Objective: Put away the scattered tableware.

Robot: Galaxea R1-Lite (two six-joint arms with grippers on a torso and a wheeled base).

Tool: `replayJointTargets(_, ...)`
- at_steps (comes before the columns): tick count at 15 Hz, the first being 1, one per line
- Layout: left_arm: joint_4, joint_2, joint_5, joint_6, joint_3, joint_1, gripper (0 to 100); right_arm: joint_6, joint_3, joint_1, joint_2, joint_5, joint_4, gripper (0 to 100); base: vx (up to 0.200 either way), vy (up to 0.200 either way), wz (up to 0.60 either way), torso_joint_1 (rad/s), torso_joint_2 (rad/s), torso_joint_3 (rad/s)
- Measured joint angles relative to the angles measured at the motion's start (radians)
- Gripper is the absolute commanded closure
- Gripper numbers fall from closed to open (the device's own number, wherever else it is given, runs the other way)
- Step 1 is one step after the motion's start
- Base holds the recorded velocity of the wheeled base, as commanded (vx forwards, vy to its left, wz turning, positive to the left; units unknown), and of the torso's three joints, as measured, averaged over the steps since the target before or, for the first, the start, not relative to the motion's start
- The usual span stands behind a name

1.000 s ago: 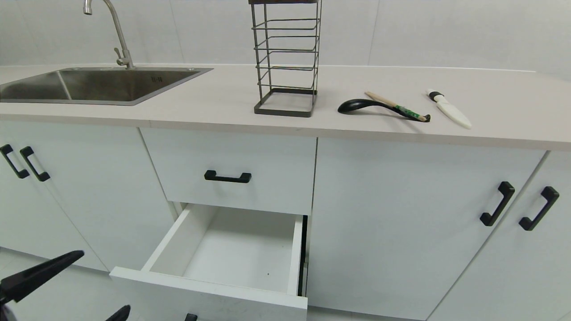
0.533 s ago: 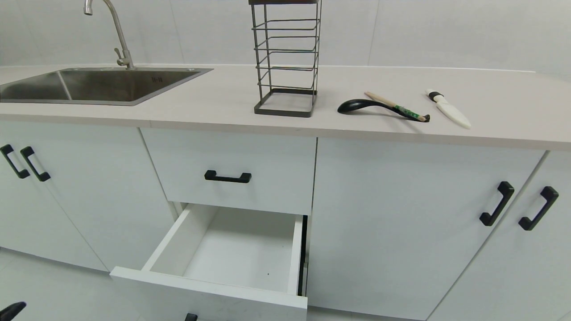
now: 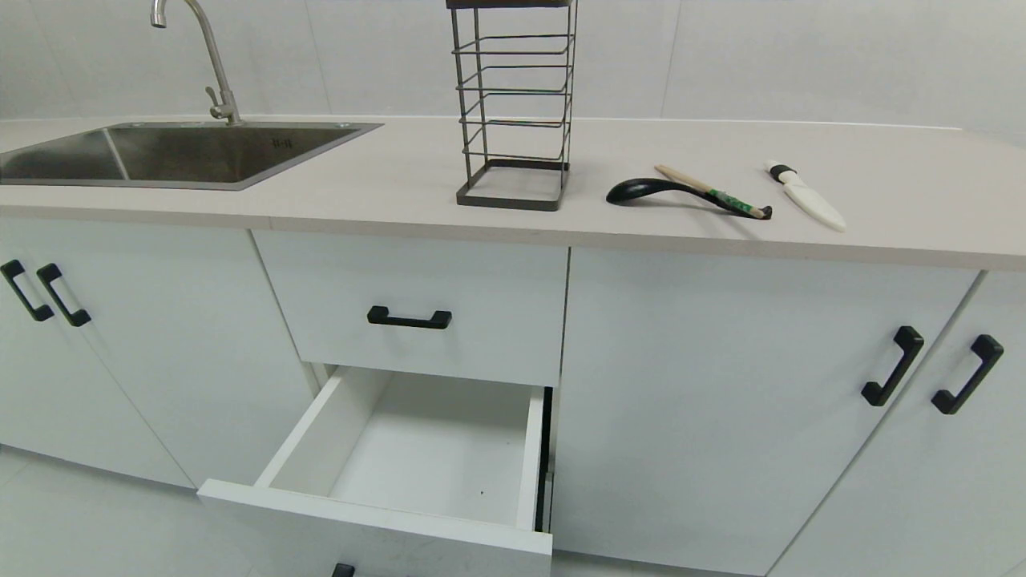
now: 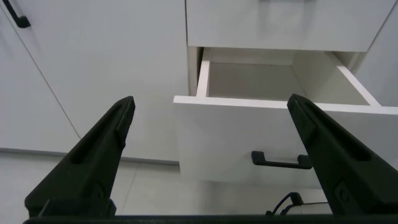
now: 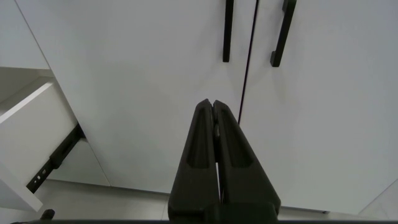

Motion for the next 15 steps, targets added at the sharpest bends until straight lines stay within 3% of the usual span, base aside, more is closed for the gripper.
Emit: replayJointTargets(15, 0.001, -0.003, 0.022, -0.002, 0.001, 0.0, 0, -0.001, -0.001, 0.0, 0.0, -0.003, 0.001, 100, 0.0, 0.0, 0.0, 0.0, 0.0, 0.0)
